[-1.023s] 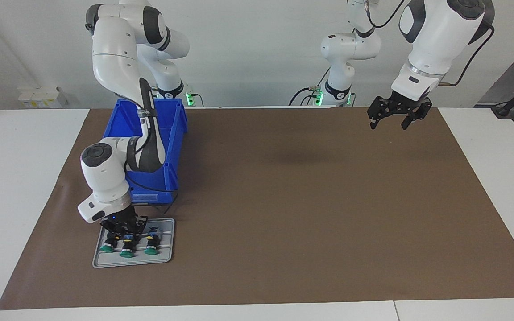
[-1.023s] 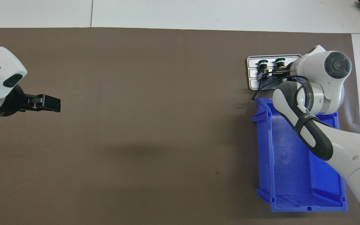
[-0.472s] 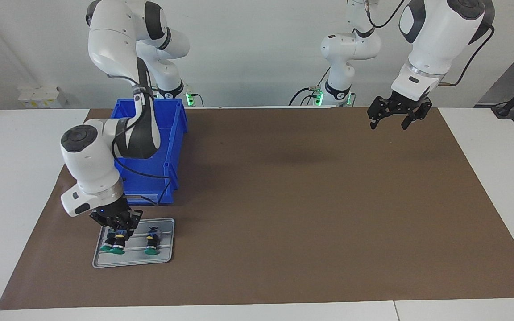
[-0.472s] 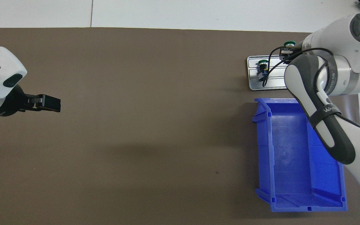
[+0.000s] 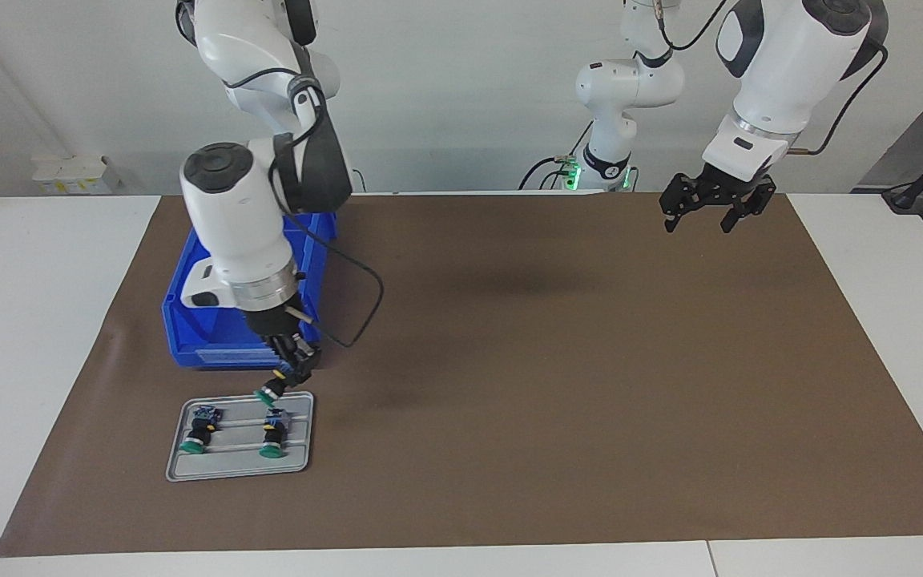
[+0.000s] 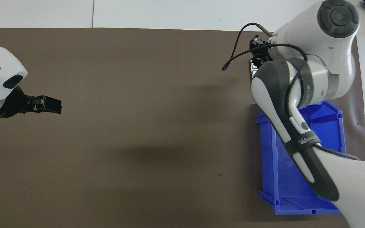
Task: Place and press button with both arms
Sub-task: 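Carry the button with the right gripper to the table center and release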
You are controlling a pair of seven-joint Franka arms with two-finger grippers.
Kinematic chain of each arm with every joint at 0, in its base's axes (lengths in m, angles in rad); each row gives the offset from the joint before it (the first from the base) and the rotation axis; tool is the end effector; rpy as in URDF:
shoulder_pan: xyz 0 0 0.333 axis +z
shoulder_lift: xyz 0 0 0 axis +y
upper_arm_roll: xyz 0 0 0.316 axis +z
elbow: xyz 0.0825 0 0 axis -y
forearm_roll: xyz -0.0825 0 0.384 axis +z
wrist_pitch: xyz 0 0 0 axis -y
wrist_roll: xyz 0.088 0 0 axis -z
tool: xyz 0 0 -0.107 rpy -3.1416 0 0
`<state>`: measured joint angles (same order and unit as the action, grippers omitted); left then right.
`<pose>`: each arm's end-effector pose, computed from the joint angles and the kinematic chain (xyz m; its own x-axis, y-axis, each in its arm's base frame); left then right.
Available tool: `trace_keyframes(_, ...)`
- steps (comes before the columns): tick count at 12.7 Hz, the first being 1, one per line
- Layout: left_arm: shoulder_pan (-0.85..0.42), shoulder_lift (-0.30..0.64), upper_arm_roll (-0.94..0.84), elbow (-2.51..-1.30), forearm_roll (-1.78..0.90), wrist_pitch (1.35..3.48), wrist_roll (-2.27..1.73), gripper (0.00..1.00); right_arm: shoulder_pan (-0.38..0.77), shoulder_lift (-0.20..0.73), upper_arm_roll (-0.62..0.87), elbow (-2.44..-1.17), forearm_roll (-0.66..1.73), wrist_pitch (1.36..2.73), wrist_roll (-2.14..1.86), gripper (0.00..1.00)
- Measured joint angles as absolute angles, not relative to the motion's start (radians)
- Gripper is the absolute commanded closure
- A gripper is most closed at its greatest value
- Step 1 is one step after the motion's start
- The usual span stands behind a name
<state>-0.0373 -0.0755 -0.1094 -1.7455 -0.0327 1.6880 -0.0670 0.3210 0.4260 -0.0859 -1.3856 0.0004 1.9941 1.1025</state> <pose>0.5322 -0.0838 0.5928 0.9970 -0.0756 0.0159 -0.0760 -0.9968 0.0254 0.6821 0.1746 0.4868 0.6443 -0.7562 0.1138 -0.7418 -0.6542 -0.1472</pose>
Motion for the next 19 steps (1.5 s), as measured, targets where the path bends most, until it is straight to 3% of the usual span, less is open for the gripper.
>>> trace_keyframes(5, -0.037, -0.076, -0.109, -1.746, -0.033, 1.688, -0.067, 0.00, 0.552, 0.435, -0.083, -1.411, -0.053, 1.984, 1.775, 1.00)
trace_keyframes(9, -0.037, -0.076, -0.109, -1.746, -0.033, 1.688, -0.067, 0.00, 0.694, 0.519, -0.083, -1.418, -0.113, 1.993, 2.126, 1.00)
trace_keyframes(13, -0.037, -0.076, -0.109, -1.746, -0.033, 1.688, -0.067, 0.00, 0.757, 0.641, -0.083, -1.406, -0.132, 2.120, 2.375, 1.00)
trace_keyframes(17, -0.037, -0.076, -0.109, -1.746, -0.033, 1.688, -0.067, 0.00, 0.794, 0.650, -0.083, -1.418, -0.132, 2.189, 2.424, 1.00)
trace_keyframes(18, -0.037, -0.076, -0.109, -1.746, -0.033, 1.688, -0.067, 0.00, 0.806, 0.651, -0.083, -1.440, -0.132, 2.211, 2.424, 0.92)
trace_keyframes(19, -0.037, -0.076, -0.109, -1.746, -0.033, 1.688, -0.067, 0.00, 0.815, 0.652, -0.083, -1.462, -0.132, 2.230, 2.424, 0.35)
